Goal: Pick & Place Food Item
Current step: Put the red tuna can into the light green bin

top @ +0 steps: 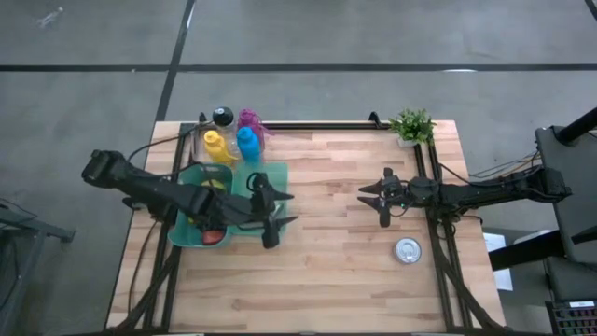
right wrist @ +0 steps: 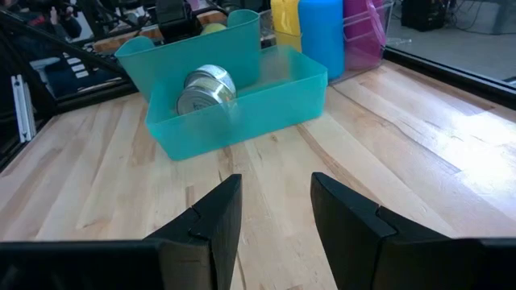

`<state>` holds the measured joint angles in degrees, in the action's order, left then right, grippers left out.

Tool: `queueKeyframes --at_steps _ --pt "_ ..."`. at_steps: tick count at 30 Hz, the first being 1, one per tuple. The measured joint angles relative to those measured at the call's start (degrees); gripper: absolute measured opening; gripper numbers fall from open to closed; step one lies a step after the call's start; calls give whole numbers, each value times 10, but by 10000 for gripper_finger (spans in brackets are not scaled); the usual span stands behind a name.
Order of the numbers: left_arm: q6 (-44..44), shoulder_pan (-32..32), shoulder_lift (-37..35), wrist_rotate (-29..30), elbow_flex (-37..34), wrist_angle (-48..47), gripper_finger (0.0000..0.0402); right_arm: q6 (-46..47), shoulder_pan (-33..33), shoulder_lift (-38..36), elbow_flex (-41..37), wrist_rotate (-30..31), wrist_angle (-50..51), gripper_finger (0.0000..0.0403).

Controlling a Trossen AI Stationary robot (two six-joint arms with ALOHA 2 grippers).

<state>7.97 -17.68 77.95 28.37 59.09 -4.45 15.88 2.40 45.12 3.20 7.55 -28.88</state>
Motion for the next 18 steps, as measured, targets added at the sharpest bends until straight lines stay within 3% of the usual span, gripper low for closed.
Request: queueKeyframes --at_steps 18 --pt "-59 -1 1 2 -1 22 265 0 0 0 0 0 0 147"
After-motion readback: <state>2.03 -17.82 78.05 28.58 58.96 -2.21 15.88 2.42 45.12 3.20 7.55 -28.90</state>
